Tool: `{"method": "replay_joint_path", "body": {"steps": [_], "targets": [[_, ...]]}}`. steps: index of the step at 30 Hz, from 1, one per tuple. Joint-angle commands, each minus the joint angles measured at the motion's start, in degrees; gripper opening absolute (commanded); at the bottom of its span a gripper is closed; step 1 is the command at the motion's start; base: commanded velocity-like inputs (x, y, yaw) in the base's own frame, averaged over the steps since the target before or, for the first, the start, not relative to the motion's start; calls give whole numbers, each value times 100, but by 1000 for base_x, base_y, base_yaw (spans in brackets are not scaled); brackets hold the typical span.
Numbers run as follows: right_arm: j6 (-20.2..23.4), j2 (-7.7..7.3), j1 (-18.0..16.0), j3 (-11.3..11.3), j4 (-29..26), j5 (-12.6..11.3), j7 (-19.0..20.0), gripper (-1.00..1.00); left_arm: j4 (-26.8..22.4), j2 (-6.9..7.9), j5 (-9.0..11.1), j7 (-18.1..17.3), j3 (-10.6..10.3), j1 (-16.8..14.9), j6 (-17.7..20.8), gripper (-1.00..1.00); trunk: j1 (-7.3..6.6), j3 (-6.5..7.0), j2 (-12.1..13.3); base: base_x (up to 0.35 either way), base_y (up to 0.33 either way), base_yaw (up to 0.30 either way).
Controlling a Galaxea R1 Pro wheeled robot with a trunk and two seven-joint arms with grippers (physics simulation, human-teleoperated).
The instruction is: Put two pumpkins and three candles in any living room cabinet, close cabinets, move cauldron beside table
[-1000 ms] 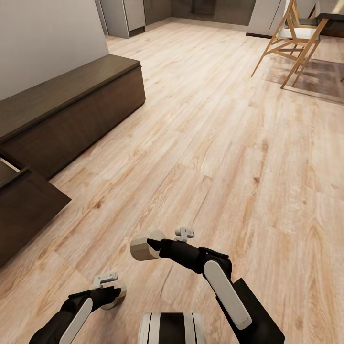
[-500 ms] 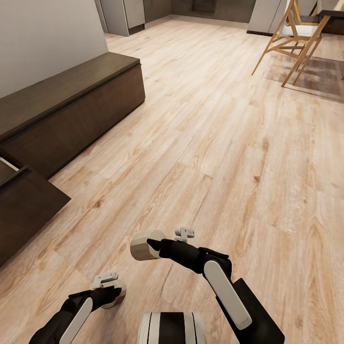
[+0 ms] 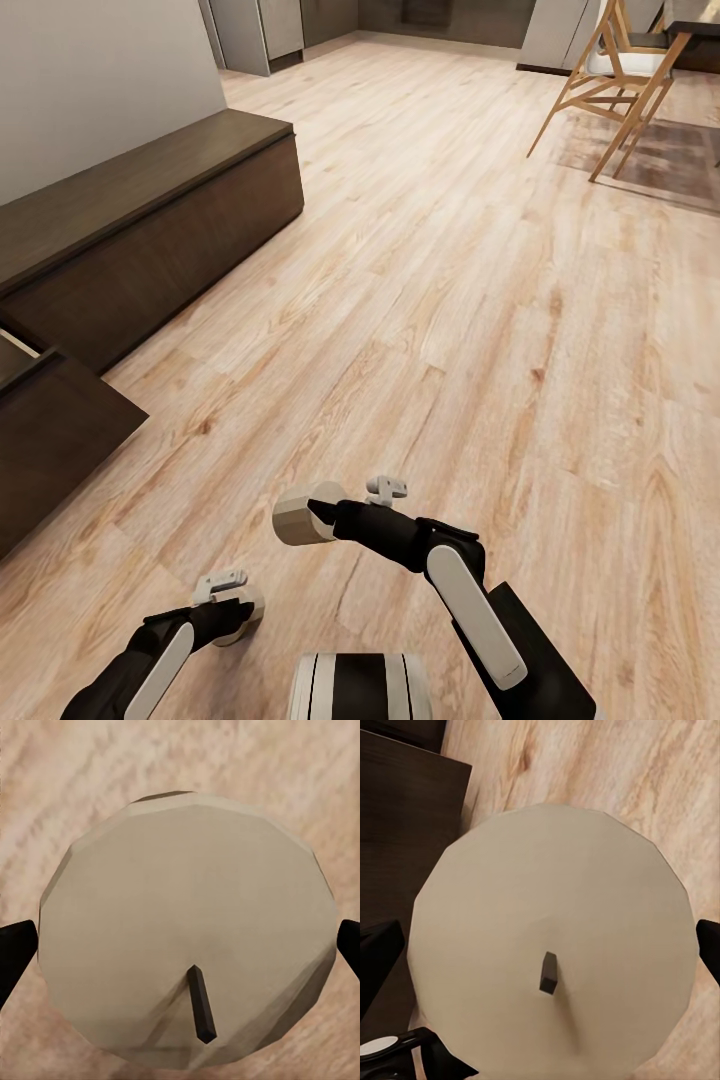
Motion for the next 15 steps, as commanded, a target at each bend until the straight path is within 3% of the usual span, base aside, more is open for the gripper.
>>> {"method": "replay_joint_path", "body": {"steps": [1,15], "targets": [[10,1,-3,2,-3,-65,-59,-100,8,9,-75,64,-12,0,29,-100,0,-4,-1,0,0,0],[10,1,-3,2,1,-65,-59,-100,6,9,-76,64,-12,0,29,-100,-2,18,0,0,0,0]]}}
